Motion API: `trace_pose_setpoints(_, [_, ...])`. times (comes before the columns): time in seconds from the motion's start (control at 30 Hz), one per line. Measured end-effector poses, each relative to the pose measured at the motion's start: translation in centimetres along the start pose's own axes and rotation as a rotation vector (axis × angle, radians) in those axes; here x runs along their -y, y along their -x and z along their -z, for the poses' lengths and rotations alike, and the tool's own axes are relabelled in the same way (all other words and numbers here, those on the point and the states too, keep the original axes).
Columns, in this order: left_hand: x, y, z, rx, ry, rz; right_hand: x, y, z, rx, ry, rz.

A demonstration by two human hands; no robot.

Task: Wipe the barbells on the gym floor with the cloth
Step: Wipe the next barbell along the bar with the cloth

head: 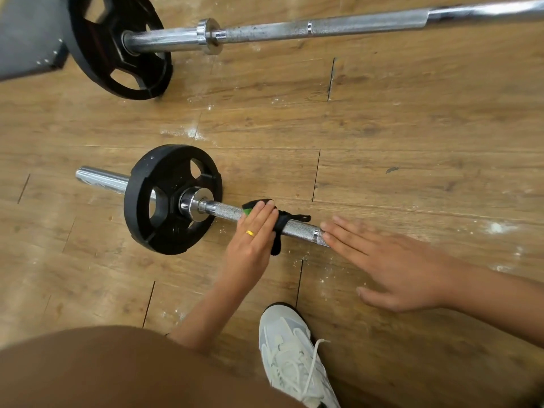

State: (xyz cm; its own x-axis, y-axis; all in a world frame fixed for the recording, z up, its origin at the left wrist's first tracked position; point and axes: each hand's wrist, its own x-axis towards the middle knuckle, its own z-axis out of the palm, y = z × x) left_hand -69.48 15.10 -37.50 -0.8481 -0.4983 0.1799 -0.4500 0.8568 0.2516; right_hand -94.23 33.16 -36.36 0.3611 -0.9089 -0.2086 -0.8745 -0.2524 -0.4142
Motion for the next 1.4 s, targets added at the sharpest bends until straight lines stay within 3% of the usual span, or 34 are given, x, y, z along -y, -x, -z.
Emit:
trace_pose_setpoints(0.1, [2.2,0.3,1.3,0.045,-0.074,-0.034,0.7,0.3,-0.8,-0.071,0.020,-0.011])
trace_pose_setpoints(0.27, [2.1,2.0,1.2,-0.081,-0.056,0.190,1.9,0.2,-2.5,-0.205,0.133,0.002])
trace_pose_setpoints(0.53, [0.8,3.5,1.0,-0.003,0.006,-0.027,3.1,0.7,-3.5,-0.243,0.213,0.044])
trace_pose_setpoints(0.73, [2.8,3.5,1.6,-0.158,-0.014,0.343,3.3,0.7,-3.9,-0.201,0.271,0.037])
trace_pose_setpoints(0.93, [0.7,3.1,0.8,-0.021,0.029,-0.061,2.7,0.6,-3.3,-0.233,0.287,0.035])
trace_pose_setpoints(1.0, [2.1,2.3,1.5,-0.007,0.013,-0.071,2.5,0.5,-3.2,-0.244,0.298,0.022])
trace_pose_setpoints(1.13, [2.5,0.8,1.1,-0.131,0.007,0.163,1.7,0.4,-2.9,-0.232,0.327,0.013])
trace_pose_setpoints(1.33, [3.2,-0.1,1.5,0.030,0.005,-0.143,0.2,-0.2,-2.0,-0.228,0.336,0.010])
trace_pose_setpoints(1.4, [4.7,-1.5,2.3,0.058,0.035,-0.123,-0.3,-0.3,-1.7,-0.228,0.328,0.012])
